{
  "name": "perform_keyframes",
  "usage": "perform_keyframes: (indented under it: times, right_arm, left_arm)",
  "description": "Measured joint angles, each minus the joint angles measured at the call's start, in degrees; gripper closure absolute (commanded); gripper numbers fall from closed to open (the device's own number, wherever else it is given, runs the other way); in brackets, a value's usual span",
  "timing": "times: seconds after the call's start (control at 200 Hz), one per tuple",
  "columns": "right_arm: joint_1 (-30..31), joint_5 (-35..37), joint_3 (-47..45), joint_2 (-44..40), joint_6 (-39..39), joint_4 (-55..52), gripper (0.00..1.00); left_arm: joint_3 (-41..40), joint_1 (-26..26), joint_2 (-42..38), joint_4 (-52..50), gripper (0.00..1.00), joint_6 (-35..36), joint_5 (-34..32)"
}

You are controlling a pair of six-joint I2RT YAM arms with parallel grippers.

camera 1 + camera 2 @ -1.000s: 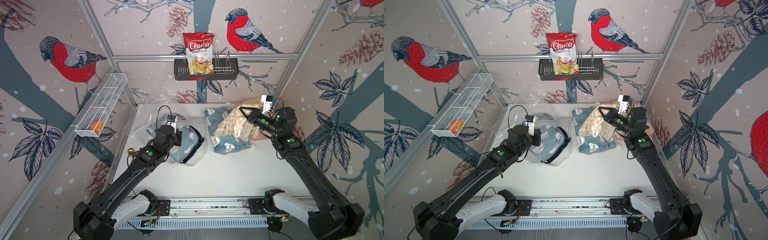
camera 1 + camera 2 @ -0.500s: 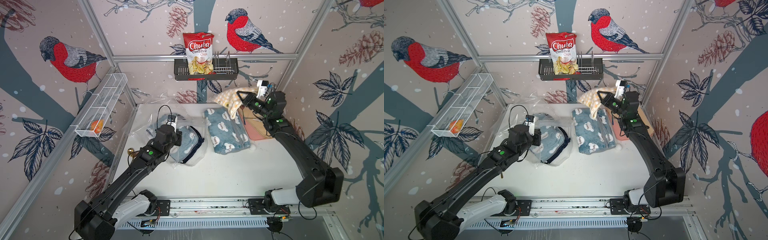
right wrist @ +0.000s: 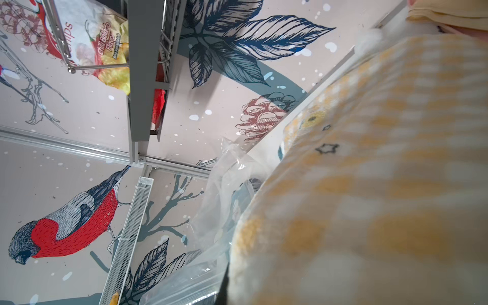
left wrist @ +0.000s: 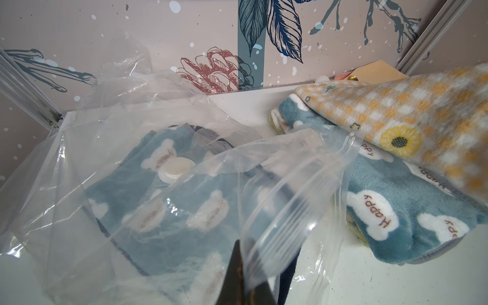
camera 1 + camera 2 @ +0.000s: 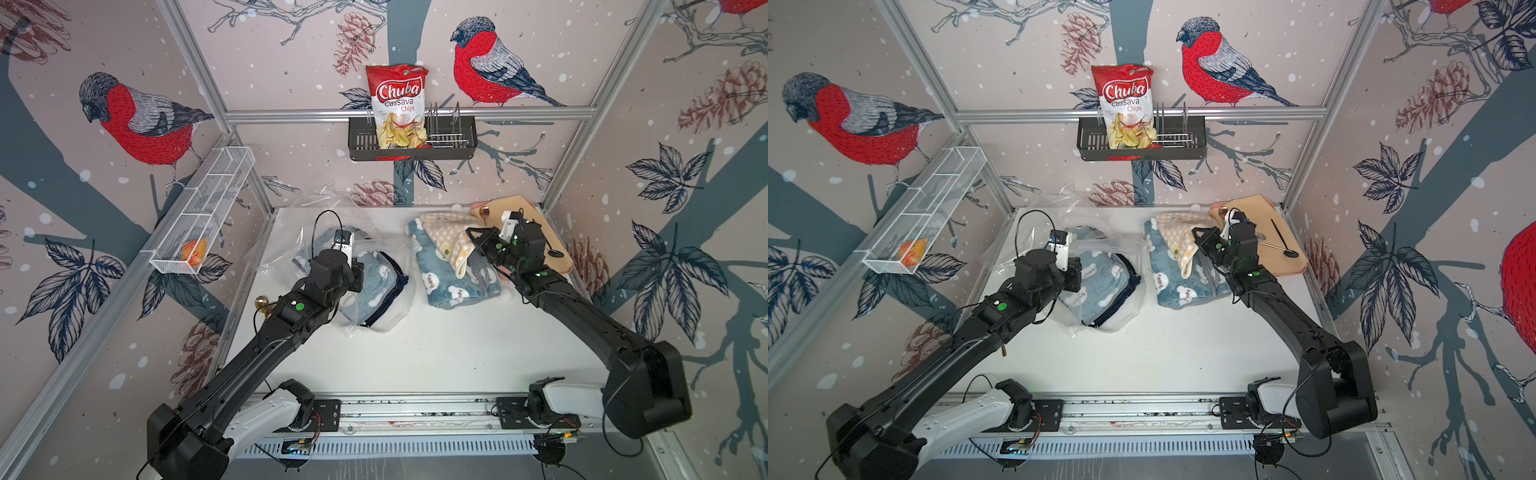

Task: Take the blanket out of the vacuum bag
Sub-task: Place the blanket at the center of the board.

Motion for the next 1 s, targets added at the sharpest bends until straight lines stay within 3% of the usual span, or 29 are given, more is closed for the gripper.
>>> perform_keyframes:
  times: [0.2, 0.35, 0.525, 0.595, 0.78, 1.001]
  right_arm:
    - [1.6, -0.26, 3.37, 0.85, -0.13, -3.28, 1.0]
    - [2.43, -0.76, -1.57, -3.17, -0.15, -5.46, 0.94]
    - [2.78, -0.7, -11.04, -9.84, -0.15, -8.9, 0.72]
    - [2.78, -0.59, -14.4, -11.45, -0.11, -9.42, 0.58]
    - [1.9, 1.11, -20.11, -16.68, -0.52, -13.62, 0.37]
    - [-0.31, 6.58, -19.63, -26.67, -4.5, -23.71, 0.34]
  left_arm:
    - [0.0, 0.0, 0.04, -0.04, 1.0, 0.0, 0.13]
    - [0.0, 0.02, 0.04, -0.04, 1.0, -0.02, 1.25]
    - [0.0, 0.02, 0.09, -0.02, 1.0, -0.07, 1.42]
    - [0.0, 0.02, 0.24, 0.0, 1.0, -0.09, 1.53]
    - [0.02, 0.02, 0.57, 0.0, 1.0, -0.11, 1.75]
    - [0.02, 0.02, 0.52, 0.0, 1.0, -0.13, 1.75]
